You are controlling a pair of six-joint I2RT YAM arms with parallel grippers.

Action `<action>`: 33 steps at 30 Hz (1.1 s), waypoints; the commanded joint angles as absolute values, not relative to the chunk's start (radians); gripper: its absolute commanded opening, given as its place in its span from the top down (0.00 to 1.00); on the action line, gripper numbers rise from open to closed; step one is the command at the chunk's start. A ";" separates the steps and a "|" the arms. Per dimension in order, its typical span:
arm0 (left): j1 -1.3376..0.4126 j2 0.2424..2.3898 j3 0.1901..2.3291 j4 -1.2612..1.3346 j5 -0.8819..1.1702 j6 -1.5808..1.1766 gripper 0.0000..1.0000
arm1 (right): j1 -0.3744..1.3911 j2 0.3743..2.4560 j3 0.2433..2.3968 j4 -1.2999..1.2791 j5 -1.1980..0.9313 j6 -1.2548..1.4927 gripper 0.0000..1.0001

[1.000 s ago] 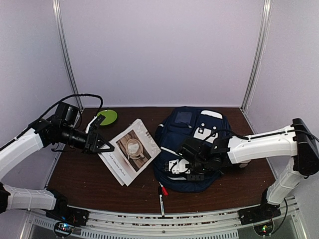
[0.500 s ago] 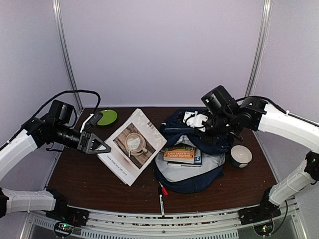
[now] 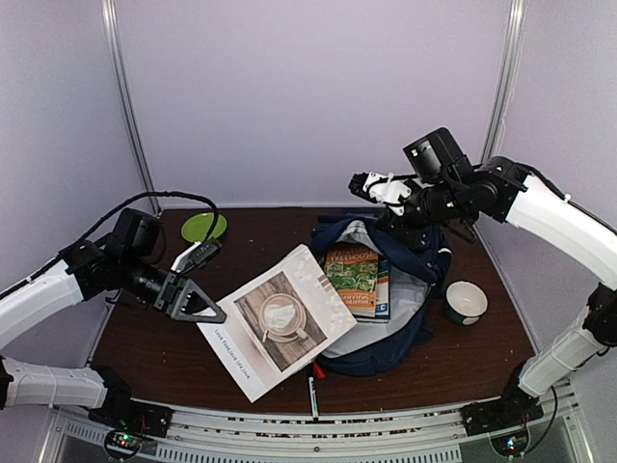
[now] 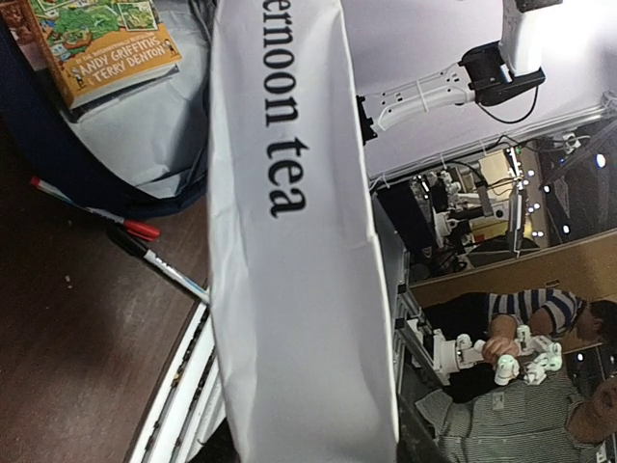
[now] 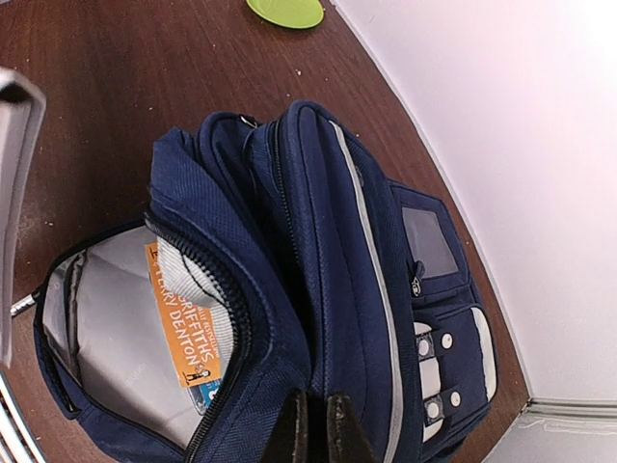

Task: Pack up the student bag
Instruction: Place the book in the largest pocket of the bag.

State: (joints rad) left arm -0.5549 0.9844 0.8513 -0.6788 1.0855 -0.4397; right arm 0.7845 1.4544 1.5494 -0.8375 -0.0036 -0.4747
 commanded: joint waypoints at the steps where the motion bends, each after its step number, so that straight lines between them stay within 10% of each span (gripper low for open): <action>1: -0.652 1.060 0.831 -0.290 1.133 -0.634 0.80 | 0.772 1.446 1.656 -0.759 -0.012 -0.442 1.00; 13: -0.777 1.518 0.885 0.276 0.986 -0.953 0.81 | 0.764 1.423 1.694 -0.789 -0.075 -0.411 1.00; 22: -0.778 1.872 0.846 1.219 0.805 -1.566 0.83 | 0.764 1.350 1.603 -0.770 -0.131 -0.406 1.00; 33: -0.760 1.944 0.941 0.971 0.605 -1.508 0.85 | 0.765 1.284 1.516 -0.754 -0.143 -0.403 1.00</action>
